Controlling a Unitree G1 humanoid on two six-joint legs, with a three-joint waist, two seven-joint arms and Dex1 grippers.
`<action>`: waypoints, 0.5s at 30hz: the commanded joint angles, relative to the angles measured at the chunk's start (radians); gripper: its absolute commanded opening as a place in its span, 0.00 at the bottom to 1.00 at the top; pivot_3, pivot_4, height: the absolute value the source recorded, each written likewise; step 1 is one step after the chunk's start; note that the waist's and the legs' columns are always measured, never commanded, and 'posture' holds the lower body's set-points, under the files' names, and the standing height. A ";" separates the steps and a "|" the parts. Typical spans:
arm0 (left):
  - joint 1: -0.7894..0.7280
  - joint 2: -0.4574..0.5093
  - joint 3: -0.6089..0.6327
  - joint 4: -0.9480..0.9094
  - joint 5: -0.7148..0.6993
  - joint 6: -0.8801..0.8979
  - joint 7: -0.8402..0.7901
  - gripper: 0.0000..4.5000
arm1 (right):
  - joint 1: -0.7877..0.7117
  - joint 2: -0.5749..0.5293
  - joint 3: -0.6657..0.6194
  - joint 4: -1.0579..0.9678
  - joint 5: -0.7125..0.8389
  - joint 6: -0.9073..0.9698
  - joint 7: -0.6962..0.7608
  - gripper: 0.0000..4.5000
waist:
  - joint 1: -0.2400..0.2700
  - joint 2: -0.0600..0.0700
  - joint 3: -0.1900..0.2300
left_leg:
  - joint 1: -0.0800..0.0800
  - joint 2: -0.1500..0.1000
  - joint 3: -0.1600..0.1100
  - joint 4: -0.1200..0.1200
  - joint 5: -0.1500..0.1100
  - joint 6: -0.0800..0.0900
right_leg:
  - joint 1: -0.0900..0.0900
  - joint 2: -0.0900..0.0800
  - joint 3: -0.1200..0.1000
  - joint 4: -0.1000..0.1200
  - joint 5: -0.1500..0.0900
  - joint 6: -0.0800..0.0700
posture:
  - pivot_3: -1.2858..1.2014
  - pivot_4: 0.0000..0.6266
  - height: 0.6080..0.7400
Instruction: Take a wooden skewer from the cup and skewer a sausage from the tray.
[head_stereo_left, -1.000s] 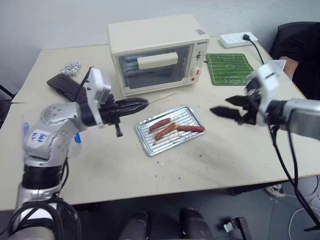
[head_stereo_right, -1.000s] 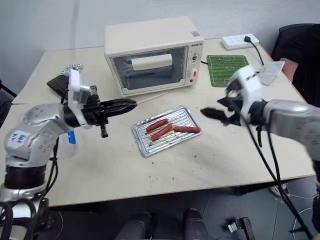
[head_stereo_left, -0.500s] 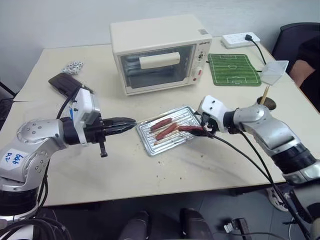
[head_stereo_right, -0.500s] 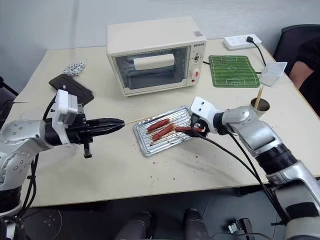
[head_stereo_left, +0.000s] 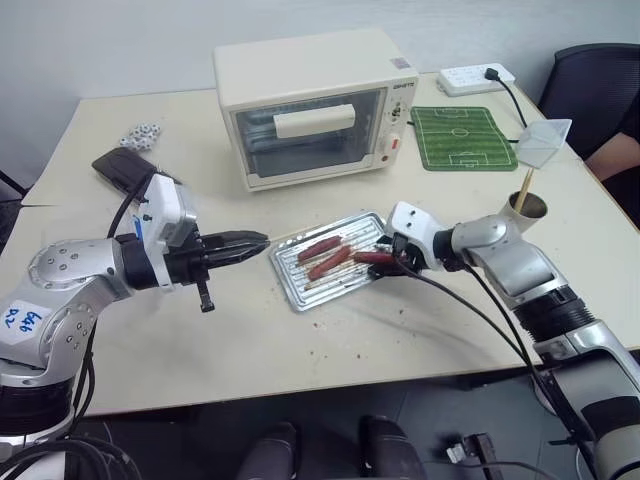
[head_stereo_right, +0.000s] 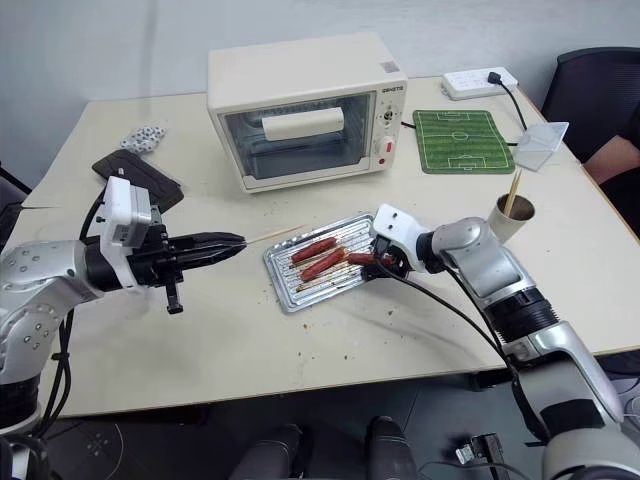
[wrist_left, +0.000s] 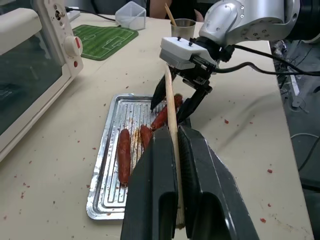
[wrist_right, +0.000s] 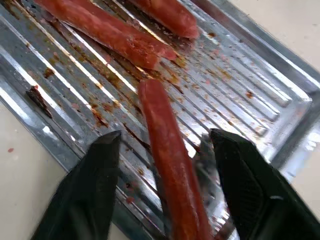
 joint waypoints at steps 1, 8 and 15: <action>-0.021 0.005 0.012 -0.020 -0.014 -0.011 0.006 0.00 | 0.000 0.010 -0.045 0.007 -0.021 -0.009 0.007 0.38 | 0.000 0.000 0.000 | 0.000 0.000 0.000 0.000 0.000 0.000 | 0.000 0.000 0.000 0.000 0.000 0.000 | 0.52 0.24 1.00; -0.045 0.007 0.000 -0.003 -0.007 -0.017 -0.003 0.00 | 0.004 0.023 -0.067 0.006 -0.036 0.008 0.022 0.32 | 0.000 0.000 0.000 | 0.000 0.000 0.000 0.001 0.000 0.000 | 0.000 0.000 0.000 0.001 0.000 0.000 | 0.52 0.24 1.00; -0.064 0.003 -0.025 0.019 0.004 -0.031 -0.024 0.00 | 0.000 -0.001 -0.095 -0.014 -0.033 0.024 0.055 0.32 | 0.000 0.000 0.000 | 0.000 0.000 0.000 0.001 0.000 0.000 | 0.000 0.000 0.000 0.001 0.000 0.000 | 0.52 0.24 1.00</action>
